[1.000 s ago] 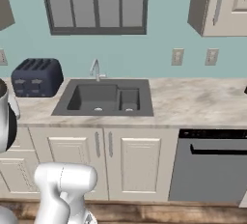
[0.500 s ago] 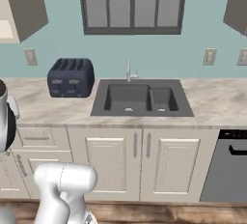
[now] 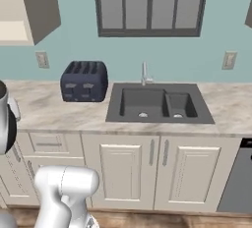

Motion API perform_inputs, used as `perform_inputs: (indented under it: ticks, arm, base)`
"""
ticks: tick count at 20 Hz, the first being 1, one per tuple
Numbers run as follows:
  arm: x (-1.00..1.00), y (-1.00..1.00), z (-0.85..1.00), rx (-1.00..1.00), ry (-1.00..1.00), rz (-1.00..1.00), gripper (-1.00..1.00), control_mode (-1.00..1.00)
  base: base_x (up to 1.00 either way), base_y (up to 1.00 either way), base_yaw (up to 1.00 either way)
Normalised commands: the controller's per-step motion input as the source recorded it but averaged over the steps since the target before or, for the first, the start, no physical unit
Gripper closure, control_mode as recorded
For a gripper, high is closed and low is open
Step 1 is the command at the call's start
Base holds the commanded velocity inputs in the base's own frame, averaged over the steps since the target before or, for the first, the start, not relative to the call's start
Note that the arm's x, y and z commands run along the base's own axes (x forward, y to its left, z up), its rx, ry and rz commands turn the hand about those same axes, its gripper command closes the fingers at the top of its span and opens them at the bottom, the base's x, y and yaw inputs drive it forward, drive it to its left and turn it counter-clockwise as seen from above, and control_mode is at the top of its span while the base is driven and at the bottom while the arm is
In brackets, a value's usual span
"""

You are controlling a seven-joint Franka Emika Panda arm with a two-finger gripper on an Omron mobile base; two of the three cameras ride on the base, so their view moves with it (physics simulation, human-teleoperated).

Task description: Collect the paprika, ketchup, and shaker from the cabinet and place them next to the stove.

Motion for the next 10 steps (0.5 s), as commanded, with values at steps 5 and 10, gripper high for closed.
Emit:
perform_inputs:
  ticks: [5,10]
  arm:
    - [0.00,0.00,0.00,0.00,0.00,0.00,-1.00,1.00]
    - [0.00,0.00,0.00,0.00,0.00,0.00,-1.00,1.00]
  base:
    - [0.22,0.50,0.15]
    - [0.17,0.52,0.17]
